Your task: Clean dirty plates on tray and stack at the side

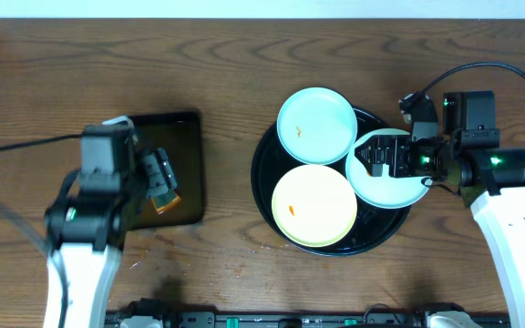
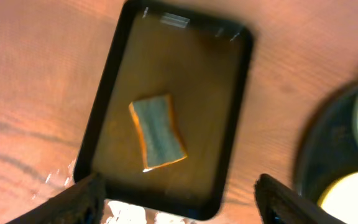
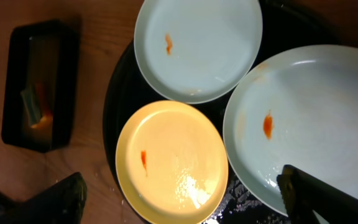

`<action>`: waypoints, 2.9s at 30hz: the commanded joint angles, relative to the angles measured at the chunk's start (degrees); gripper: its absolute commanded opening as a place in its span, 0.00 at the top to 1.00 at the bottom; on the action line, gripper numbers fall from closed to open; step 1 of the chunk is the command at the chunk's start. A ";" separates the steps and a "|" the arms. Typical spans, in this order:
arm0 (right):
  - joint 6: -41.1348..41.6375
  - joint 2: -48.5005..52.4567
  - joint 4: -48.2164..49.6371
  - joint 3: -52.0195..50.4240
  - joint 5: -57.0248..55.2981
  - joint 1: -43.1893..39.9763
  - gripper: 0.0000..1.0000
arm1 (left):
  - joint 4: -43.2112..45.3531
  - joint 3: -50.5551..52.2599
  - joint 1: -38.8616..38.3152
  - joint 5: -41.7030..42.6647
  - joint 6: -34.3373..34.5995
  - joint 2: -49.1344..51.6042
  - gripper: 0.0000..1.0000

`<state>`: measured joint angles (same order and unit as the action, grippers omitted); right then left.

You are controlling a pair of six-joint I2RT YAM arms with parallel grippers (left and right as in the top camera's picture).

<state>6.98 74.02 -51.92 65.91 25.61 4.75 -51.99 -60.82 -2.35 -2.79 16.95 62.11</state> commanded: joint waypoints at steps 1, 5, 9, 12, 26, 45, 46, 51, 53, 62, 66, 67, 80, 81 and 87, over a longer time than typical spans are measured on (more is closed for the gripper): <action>-0.42 0.13 -0.70 1.16 1.44 0.50 0.09 | 0.00 0.66 0.17 -3.06 7.06 10.05 0.30; -0.44 0.13 -1.68 1.16 1.42 0.50 0.15 | 2.08 0.66 0.20 -3.06 9.92 20.37 0.53; -0.42 0.13 -2.08 1.16 1.42 0.50 0.17 | 3.06 0.66 0.68 -3.15 13.99 27.43 0.59; -0.42 0.13 -2.36 1.14 1.42 0.50 0.17 | 4.20 0.66 2.05 -3.80 14.69 31.91 0.59; -0.39 0.13 -3.34 1.16 1.44 0.50 0.23 | 11.63 0.24 5.18 6.54 4.24 45.00 0.92; -0.39 0.13 -3.19 1.14 1.42 0.55 0.23 | 8.74 -1.14 5.16 9.62 -7.52 36.46 0.66; -0.42 0.13 -3.19 1.14 1.42 0.55 0.23 | 9.57 -0.52 5.18 9.62 -7.50 36.81 0.64; -0.42 0.13 -3.17 1.14 1.42 0.55 0.23 | 12.61 1.57 5.16 9.64 -7.50 37.33 0.62; -0.39 0.13 -3.17 1.14 1.42 0.55 0.22 | 13.11 1.97 5.16 9.62 -7.50 37.79 0.62; -0.42 0.15 -3.19 1.07 1.44 0.61 0.22 | 16.76 5.44 5.16 9.68 -7.48 39.41 0.92; -0.63 0.15 -3.26 0.31 1.42 1.55 0.25 | 13.55 3.98 5.18 9.68 -7.52 38.16 0.93; -1.11 0.15 -3.19 -0.20 1.40 2.32 0.27 | 11.72 2.73 5.16 9.68 -7.50 37.51 0.92; 9.18 5.73 -2.40 -12.85 -8.66 8.46 0.61 | -1.51 -6.01 -0.46 17.18 -5.60 21.22 0.93; 8.24 6.43 -1.11 -13.77 -8.44 8.48 0.63 | -1.64 -6.01 -1.40 17.99 -4.74 20.17 0.93; 7.91 10.78 4.72 -17.75 -8.68 8.72 0.63 | -1.01 -6.01 -8.63 21.44 1.31 18.27 0.92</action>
<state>14.46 83.02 -48.58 49.74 17.72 12.84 -53.23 -66.02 -8.05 15.62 14.41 80.47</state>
